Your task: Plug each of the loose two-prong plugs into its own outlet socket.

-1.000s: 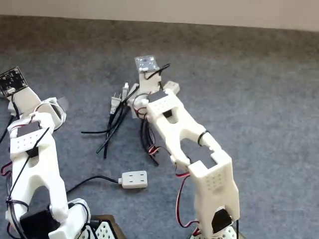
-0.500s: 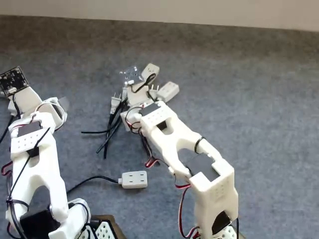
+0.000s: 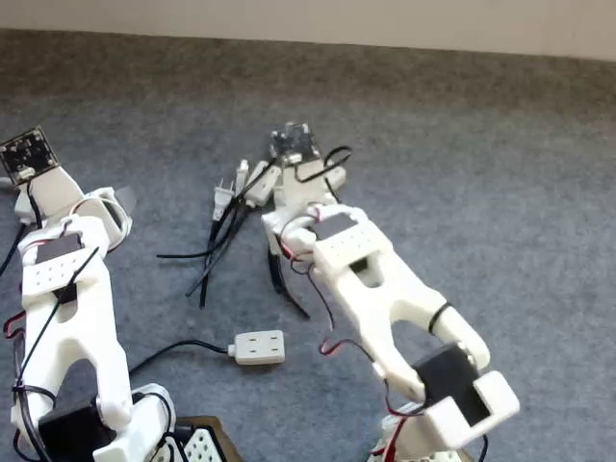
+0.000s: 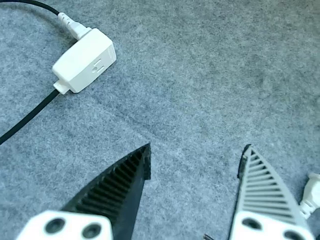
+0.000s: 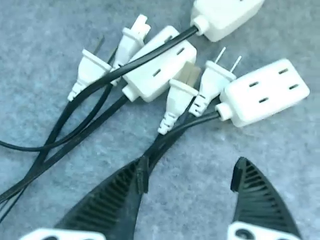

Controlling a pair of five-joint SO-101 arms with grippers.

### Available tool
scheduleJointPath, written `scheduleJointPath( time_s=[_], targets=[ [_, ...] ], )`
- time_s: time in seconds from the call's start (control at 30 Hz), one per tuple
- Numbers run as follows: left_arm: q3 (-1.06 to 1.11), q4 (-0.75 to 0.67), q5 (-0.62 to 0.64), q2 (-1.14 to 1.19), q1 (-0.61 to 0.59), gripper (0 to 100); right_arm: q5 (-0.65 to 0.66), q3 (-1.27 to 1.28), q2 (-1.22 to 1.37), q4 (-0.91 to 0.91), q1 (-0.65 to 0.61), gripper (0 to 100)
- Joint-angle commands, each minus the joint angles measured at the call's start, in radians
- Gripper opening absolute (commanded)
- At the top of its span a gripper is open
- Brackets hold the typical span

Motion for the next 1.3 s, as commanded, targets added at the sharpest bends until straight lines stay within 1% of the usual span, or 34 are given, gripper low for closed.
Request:
scheduleJointPath(
  time_s=[0.0,0.1,0.2,0.4,0.53,0.7,0.77,0.97,1.1,1.2,1.27],
  targets=[
    [-0.007,0.002,0.005,-0.025,0.018,29,0.005,0.012,-0.051,-0.082,-0.012,27.1],
    [-0.007,0.002,0.005,-0.025,0.018,28,0.008,-0.027,0.036,-0.125,-0.030,27.1],
    [-0.007,0.002,0.005,-0.025,0.018,28,0.008,-0.120,0.153,-0.117,-0.035,27.1],
    [-0.007,0.002,0.000,-0.025,0.036,28,0.008,-0.325,0.318,-0.024,-0.035,27.1],
    [-0.005,0.002,-0.054,-0.025,0.045,28,0.008,-0.380,0.315,0.047,-0.035,27.1],
    [-0.005,0.002,-0.054,-0.025,0.045,28,0.008,-0.375,0.266,0.033,-0.041,27.1],
    [-0.005,0.002,-0.054,-0.025,0.045,28,0.008,-0.375,0.266,0.007,-0.056,27.1],
    [0.010,0.000,-0.057,-0.025,0.045,28,0.011,-0.375,0.266,0.005,-0.073,27.1],
    [0.010,0.000,-0.057,-0.025,0.045,28,0.087,-0.346,0.269,0.002,-0.105,27.1],
    [0.010,0.000,-0.057,-0.025,0.045,28,0.126,-0.262,0.271,-0.091,-0.136,27.1],
    [0.012,0.000,-0.057,-0.025,0.045,28,0.137,-0.226,0.294,-0.113,-0.139,27.1]
  ],
)
